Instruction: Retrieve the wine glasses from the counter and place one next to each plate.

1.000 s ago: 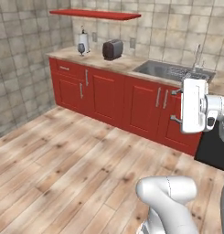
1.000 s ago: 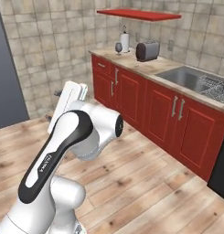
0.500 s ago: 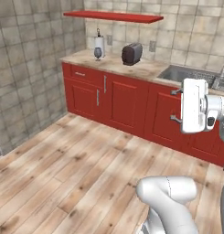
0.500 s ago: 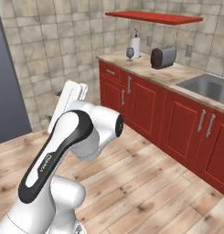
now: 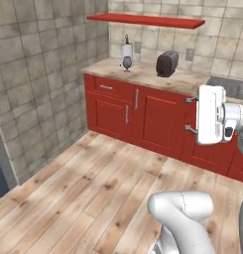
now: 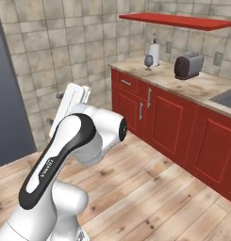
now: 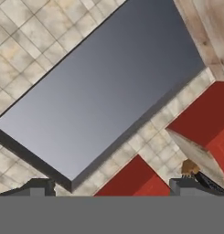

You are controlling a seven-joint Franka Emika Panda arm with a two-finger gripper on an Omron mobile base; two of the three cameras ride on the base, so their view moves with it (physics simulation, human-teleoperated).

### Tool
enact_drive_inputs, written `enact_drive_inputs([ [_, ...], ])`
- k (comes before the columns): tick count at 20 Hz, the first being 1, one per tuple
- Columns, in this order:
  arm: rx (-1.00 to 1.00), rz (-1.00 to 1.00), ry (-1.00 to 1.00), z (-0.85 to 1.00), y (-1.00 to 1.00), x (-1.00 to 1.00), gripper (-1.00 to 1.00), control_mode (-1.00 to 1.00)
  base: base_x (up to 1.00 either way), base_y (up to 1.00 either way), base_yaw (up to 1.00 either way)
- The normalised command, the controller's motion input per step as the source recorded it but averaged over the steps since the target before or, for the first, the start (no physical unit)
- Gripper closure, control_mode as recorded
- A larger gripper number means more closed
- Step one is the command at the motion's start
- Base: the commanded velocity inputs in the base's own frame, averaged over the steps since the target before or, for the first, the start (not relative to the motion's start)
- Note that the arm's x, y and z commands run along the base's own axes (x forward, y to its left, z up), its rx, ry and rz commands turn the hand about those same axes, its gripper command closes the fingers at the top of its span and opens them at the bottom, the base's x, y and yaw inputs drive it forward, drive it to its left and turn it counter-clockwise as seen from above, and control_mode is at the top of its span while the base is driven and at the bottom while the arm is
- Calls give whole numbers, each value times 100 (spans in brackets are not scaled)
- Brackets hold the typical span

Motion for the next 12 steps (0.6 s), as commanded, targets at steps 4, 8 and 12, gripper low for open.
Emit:
enact_drive_inputs([
  [4,0,0,0,0,0,0,-100,100,100,90,-12],
  [8,0,0,0,0,0,0,-100,100,100,65,-13],
  [12,0,0,0,0,0,0,-100,100,100,33,-40],
])
